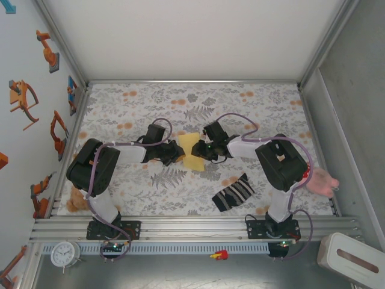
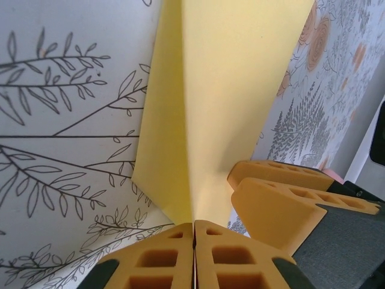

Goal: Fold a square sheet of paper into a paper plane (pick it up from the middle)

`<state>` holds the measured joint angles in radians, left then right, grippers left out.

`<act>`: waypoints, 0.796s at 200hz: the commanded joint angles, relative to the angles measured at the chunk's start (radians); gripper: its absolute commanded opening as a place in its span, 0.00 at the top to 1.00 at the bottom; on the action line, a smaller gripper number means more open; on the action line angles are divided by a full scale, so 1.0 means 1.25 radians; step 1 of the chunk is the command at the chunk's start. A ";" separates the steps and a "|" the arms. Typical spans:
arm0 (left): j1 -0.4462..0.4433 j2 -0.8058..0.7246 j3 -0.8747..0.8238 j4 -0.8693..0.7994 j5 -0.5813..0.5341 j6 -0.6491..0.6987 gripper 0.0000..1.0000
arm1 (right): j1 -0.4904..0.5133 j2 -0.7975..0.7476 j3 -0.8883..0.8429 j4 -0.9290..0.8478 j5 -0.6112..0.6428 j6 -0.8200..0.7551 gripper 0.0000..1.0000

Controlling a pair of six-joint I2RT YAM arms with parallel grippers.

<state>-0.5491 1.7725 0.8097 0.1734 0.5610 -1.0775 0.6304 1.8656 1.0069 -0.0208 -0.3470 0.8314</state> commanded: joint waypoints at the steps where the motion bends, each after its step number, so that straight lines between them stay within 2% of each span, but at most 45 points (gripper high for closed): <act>1: 0.004 0.007 -0.005 0.010 0.015 -0.010 0.98 | -0.004 -0.053 -0.016 -0.023 0.045 -0.058 0.64; 25: 0.005 0.005 -0.003 0.006 0.017 -0.021 1.00 | -0.004 -0.129 -0.038 -0.025 0.102 -0.146 0.49; 53: 0.006 0.000 0.003 -0.003 0.022 -0.034 1.00 | -0.004 -0.215 -0.094 -0.007 0.136 -0.248 0.40; 92: 0.006 -0.005 0.017 -0.032 0.024 -0.047 1.00 | 0.014 -0.299 -0.171 0.044 0.145 -0.367 0.38; 117: 0.007 -0.006 0.022 -0.048 0.024 -0.051 1.00 | 0.078 -0.329 -0.186 0.050 0.209 -0.477 0.38; 159: 0.007 -0.007 0.028 -0.064 0.022 -0.061 1.00 | 0.174 -0.304 -0.159 0.041 0.219 -0.596 0.38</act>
<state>-0.5461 1.7725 0.8196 0.1318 0.5735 -1.1328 0.7952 1.4826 0.7837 0.0174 -0.1162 0.2283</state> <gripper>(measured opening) 0.065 0.617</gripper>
